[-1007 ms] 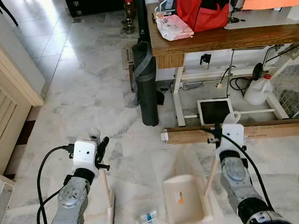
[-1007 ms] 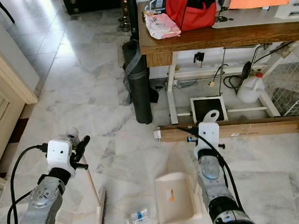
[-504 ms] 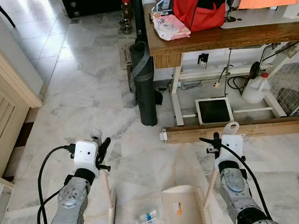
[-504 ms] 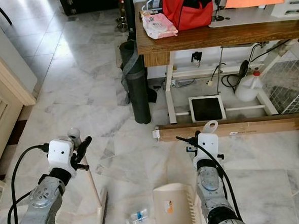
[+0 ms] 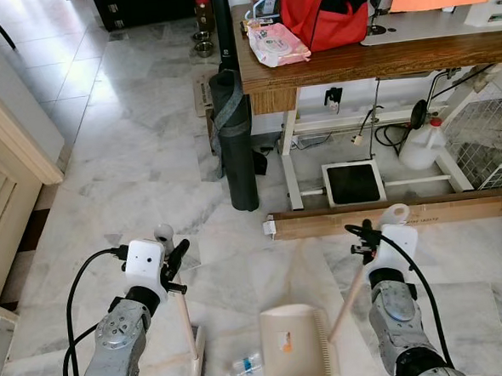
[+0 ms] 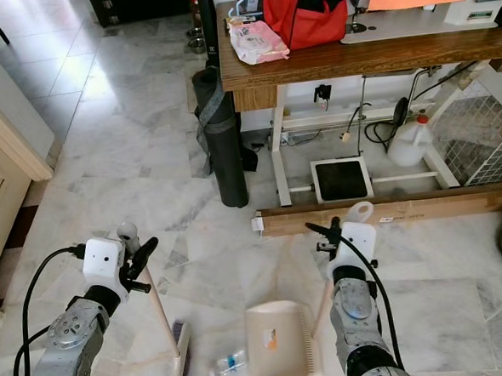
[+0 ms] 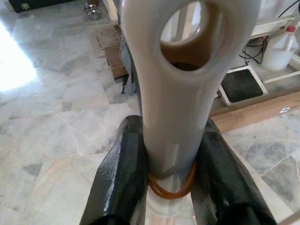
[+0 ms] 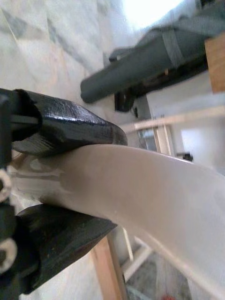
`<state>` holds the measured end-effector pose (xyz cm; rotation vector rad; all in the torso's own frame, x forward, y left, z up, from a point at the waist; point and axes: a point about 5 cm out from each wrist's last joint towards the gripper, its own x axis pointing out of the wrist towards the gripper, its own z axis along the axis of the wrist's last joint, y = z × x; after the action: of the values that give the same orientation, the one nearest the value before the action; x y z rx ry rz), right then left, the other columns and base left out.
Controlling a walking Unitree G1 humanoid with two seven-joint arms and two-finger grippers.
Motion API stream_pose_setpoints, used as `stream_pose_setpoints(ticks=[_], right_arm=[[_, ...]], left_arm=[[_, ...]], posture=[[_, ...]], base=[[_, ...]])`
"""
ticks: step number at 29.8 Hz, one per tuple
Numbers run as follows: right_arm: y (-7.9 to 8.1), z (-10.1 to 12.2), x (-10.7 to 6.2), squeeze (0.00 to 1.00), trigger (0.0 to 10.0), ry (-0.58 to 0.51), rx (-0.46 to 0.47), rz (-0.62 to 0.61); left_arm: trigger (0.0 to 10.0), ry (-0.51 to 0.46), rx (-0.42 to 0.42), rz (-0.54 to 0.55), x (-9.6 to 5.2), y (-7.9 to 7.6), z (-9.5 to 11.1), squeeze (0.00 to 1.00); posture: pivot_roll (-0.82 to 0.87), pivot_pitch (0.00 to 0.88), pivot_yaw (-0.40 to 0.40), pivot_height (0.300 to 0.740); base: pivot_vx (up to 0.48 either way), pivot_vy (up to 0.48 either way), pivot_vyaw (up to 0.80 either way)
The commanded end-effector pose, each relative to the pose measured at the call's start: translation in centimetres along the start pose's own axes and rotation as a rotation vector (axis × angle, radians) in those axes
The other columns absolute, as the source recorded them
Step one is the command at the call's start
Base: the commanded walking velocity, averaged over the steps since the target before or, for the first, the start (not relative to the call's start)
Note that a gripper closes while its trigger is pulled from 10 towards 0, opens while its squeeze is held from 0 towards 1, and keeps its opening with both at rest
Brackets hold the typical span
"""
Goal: Sweep floor
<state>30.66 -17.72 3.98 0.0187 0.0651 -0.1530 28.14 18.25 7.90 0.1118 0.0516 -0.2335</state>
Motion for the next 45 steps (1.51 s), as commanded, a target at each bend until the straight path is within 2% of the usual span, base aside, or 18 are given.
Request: stream_pose_setpoints(ticks=[1,7,14,22,25,27,29,31,32,34,35,38,39,41,45], right_arm=[[1.2,-0.5,-0.2,0.00,10.0,0.027,0.021,0.048],[1.2,-1.2,-0.8,0.00,10.0,0.050,-0.084,0.108],[1.5,-1.0,-0.6,0.00,10.0,0.039,-0.172,0.155],[1.7,-1.2,-0.7,0.00,10.0,0.055,-0.176,0.147],[1.9,-1.5,-0.9,0.00,10.0,0.063,-0.173,0.145],[2.0,-1.7,-1.0,0.00,10.0,0.070,-0.173,0.143],[1.9,-1.7,-1.0,0.00,10.0,0.072,-0.175,0.139],[1.9,-1.7,-1.0,0.00,10.0,0.073,-0.177,0.135],[1.8,-1.7,-1.0,0.00,10.0,0.070,-0.174,0.131],[1.7,-1.6,-1.0,0.00,10.0,0.071,-0.176,0.127],[1.7,-1.6,-0.9,0.00,10.0,0.071,-0.176,0.127],[1.8,-1.6,-0.9,0.00,10.0,0.075,-0.179,0.129],[1.9,-1.5,-0.8,0.00,10.0,0.072,-0.176,0.128],[1.9,-1.5,-0.8,0.00,10.0,0.070,-0.174,0.128],[2.0,-1.4,-0.7,0.00,10.0,0.068,-0.171,0.127]], left_arm=[[10.0,0.061,-0.005,0.009,-0.3,0.6,-1.0,0.00],[10.0,0.066,0.006,0.019,-0.2,0.8,-1.0,0.00],[10.0,0.066,0.003,0.028,-0.3,0.9,-1.1,0.00],[10.0,0.068,-0.007,0.025,-0.3,0.8,-1.2,0.00],[10.0,0.064,-0.021,0.053,0.0,1.6,-1.0,0.00],[10.0,0.043,-0.106,0.110,0.6,2.6,-0.2,0.00],[10.0,0.030,-0.177,0.145,0.9,3.0,0.3,0.00],[10.0,0.023,-0.218,0.163,1.0,3.2,0.5,0.00],[10.0,0.038,-0.254,0.211,1.4,3.4,0.8,0.00],[10.0,0.064,-0.268,0.262,1.9,3.5,1.2,0.00],[10.0,0.052,-0.317,0.255,2.6,2.7,2.1,0.00],[10.0,0.018,-0.390,0.230,3.2,1.8,3.1,0.00],[10.0,0.014,-0.440,0.213,3.7,1.2,3.6,0.00],[10.0,0.019,-0.454,0.209,3.9,1.0,3.8,0.00],[10.0,-0.004,-0.568,0.187,4.5,-0.4,4.3,0.00]], posture=[[0.15,0.159,0.072,0.740],[0.14,0.163,0.064,0.740],[0.15,0.165,0.053,0.740],[0.15,0.170,0.055,0.740],[0.15,0.176,0.056,0.740],[0.15,0.178,0.058,0.740],[0.15,0.179,0.061,0.740],[0.15,0.179,0.061,0.740],[0.14,0.180,0.061,0.740],[0.14,0.180,0.060,0.740],[0.15,0.177,0.060,0.740],[0.14,0.176,0.059,0.740],[0.14,0.172,0.060,0.740],[0.14,0.172,0.060,0.740],[0.14,0.162,0.064,0.740]], base=[[0.000,0.000,0.00],[0.000,0.000,0.00],[0.000,0.000,0.00],[0.000,0.000,0.00],[0.000,0.000,0.00],[0.000,0.000,0.00],[0.000,0.000,0.00],[0.000,0.000,0.00],[0.000,0.000,0.00],[0.000,0.000,0.00],[0.000,0.000,0.00],[0.000,0.000,0.00],[0.000,0.000,0.00],[0.000,0.000,0.00],[0.000,0.000,0.00]])
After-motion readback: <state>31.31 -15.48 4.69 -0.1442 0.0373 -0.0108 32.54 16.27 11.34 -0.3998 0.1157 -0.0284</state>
